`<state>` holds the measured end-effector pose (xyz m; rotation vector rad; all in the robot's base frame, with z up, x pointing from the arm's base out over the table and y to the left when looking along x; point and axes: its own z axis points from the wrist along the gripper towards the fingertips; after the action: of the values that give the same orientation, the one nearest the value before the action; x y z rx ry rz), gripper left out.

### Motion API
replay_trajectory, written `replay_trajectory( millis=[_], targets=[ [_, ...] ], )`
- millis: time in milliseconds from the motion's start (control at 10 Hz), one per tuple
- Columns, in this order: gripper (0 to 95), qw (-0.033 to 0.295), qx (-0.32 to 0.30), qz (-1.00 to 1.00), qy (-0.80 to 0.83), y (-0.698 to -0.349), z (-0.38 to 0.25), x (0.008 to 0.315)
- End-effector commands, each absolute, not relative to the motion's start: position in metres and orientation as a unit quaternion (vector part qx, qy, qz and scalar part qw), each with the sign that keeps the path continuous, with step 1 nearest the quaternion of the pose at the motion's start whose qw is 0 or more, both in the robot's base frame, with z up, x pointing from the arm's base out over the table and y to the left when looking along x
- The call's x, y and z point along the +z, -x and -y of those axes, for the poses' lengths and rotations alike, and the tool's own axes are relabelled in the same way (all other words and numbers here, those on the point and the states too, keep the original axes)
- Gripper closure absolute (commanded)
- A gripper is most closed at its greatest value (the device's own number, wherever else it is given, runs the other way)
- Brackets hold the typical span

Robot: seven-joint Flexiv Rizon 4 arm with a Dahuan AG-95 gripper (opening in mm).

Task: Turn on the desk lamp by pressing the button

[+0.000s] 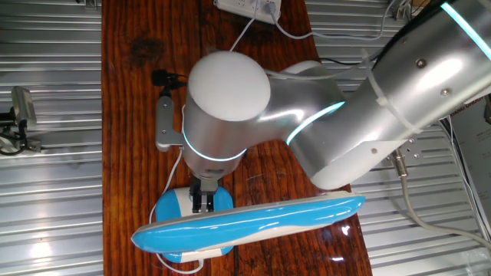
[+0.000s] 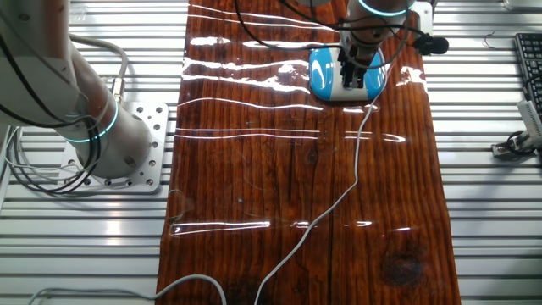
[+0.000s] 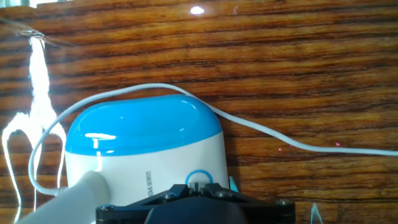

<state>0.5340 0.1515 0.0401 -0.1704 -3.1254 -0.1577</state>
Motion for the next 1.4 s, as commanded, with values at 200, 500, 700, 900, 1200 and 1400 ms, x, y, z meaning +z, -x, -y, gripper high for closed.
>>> replay_trajectory(
  millis=[200, 500, 700, 900, 1200, 1400],
  targets=[
    [95.0, -0.005, -0.035, 0.998, 0.044, -0.5336, -0.1538, 0.0116],
    [95.0, -0.008, -0.052, 0.997, 0.055, -0.5337, -0.1537, 0.011],
    [95.0, -0.01, -0.052, 0.997, 0.054, -0.5338, -0.1536, 0.0109],
    [95.0, -0.007, -0.049, 0.997, 0.052, -0.5338, -0.1536, 0.0109],
    [95.0, -0.013, -0.052, 0.997, 0.056, -0.5338, -0.1535, 0.0105],
    [95.0, -0.011, -0.049, 0.997, 0.055, -0.5338, -0.1534, 0.0102]
  ],
)
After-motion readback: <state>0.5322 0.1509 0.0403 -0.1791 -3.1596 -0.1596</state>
